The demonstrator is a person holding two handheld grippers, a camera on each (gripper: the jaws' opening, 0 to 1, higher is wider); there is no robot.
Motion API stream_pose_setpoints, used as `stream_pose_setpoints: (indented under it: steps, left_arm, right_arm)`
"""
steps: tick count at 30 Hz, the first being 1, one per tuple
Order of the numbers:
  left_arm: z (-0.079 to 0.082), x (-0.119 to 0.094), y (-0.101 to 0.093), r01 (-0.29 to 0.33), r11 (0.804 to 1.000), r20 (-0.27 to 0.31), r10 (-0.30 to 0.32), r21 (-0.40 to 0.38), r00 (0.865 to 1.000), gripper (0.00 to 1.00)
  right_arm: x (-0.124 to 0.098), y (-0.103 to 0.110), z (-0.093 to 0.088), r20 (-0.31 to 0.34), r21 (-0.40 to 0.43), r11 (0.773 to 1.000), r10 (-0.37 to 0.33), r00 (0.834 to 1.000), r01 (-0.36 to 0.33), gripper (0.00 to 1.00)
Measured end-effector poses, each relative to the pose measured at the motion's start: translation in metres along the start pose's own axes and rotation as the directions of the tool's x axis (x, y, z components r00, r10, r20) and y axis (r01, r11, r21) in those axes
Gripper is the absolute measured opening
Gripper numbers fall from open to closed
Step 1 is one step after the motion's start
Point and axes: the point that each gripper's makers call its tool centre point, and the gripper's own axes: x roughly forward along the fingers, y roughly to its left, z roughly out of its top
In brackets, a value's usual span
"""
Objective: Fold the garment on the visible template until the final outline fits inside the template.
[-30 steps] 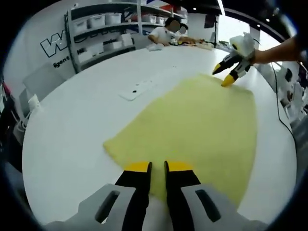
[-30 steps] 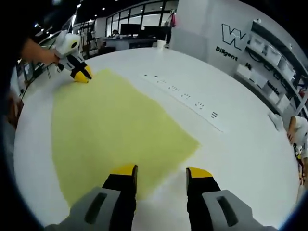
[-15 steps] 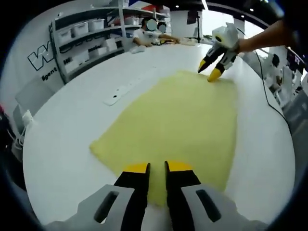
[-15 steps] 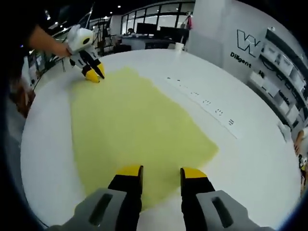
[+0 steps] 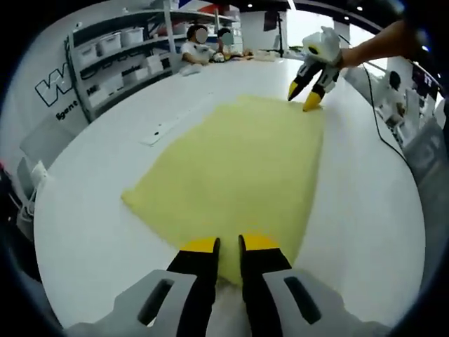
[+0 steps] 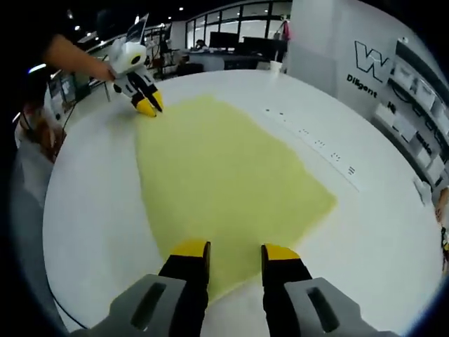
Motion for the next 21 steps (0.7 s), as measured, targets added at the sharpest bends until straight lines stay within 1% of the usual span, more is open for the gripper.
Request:
stream_pose_setpoints:
  steps: [2, 4, 5, 7, 9, 11, 13, 16, 17, 19, 21]
  left_arm:
    - [0.0, -0.001, -0.003, 0.002, 1.0, -0.004, -0.002, 0.006, 1.0, 0.15]
    - [0.001, 0.0, -0.003, -0.002, 1.0, -0.008, 0.002, 0.011, 1.0, 0.15]
    - [0.005, 0.0, -0.003, -0.005, 1.0, -0.003, 0.005, 0.005, 1.0, 0.15]
    - [0.013, 0.001, -0.006, -0.001, 1.0, 0.021, 0.001, 0.003, 1.0, 0.16]
    - [0.023, 0.003, -0.011, 0.002, 1.0, 0.037, -0.002, 0.011, 0.999, 0.17]
    - [0.031, 0.007, -0.016, 0.005, 1.0, 0.054, -0.006, 0.024, 0.999, 0.17]
    - [0.035, 0.011, -0.02, 0.011, 1.0, 0.057, -0.012, 0.018, 0.998, 0.17]
    - [0.045, 0.021, -0.033, 0.027, 1.0, 0.067, -0.028, 0.013, 0.997, 0.17]
    - [0.049, 0.024, -0.039, 0.039, 0.999, 0.074, -0.04, 0.023, 0.996, 0.17]
    - [0.054, 0.027, -0.045, 0.047, 0.998, 0.079, -0.05, 0.034, 0.996, 0.17]
    - [0.058, 0.032, -0.051, 0.059, 0.998, 0.079, -0.062, 0.037, 0.995, 0.18]
  right_arm:
    - [-0.002, 0.01, -0.005, -0.022, -0.03, 0.999, 0.022, 1.0, -0.022, 0.22]
    - [-0.003, 0.015, -0.008, -0.037, -0.054, 0.998, 0.027, 0.999, -0.029, 0.21]
    - [-0.005, 0.017, -0.008, -0.031, -0.05, 0.998, 0.028, 0.999, -0.03, 0.21]
    - [-0.006, 0.014, -0.005, -0.027, -0.048, 0.999, 0.021, 0.999, -0.023, 0.21]
    - [-0.006, 0.017, 0.003, 0.0, -0.04, 0.999, 0.022, 1.0, -0.022, 0.22]
    - [-0.003, 0.019, 0.002, -0.013, -0.039, 0.999, 0.023, 1.0, -0.023, 0.23]
    - [-0.001, 0.023, 0.001, -0.016, -0.04, 0.999, 0.034, 0.999, -0.035, 0.22]
    - [0.002, 0.035, 0.002, -0.016, -0.048, 0.998, 0.048, 0.999, -0.049, 0.22]
    - [0.003, 0.039, 0.004, -0.008, -0.043, 0.998, 0.055, 0.998, -0.056, 0.23]
    - [0.004, 0.043, 0.006, -0.01, -0.05, 0.997, 0.055, 0.998, -0.055, 0.24]
    - [0.006, 0.044, 0.012, 0.001, -0.052, 0.997, 0.052, 0.999, -0.051, 0.23]
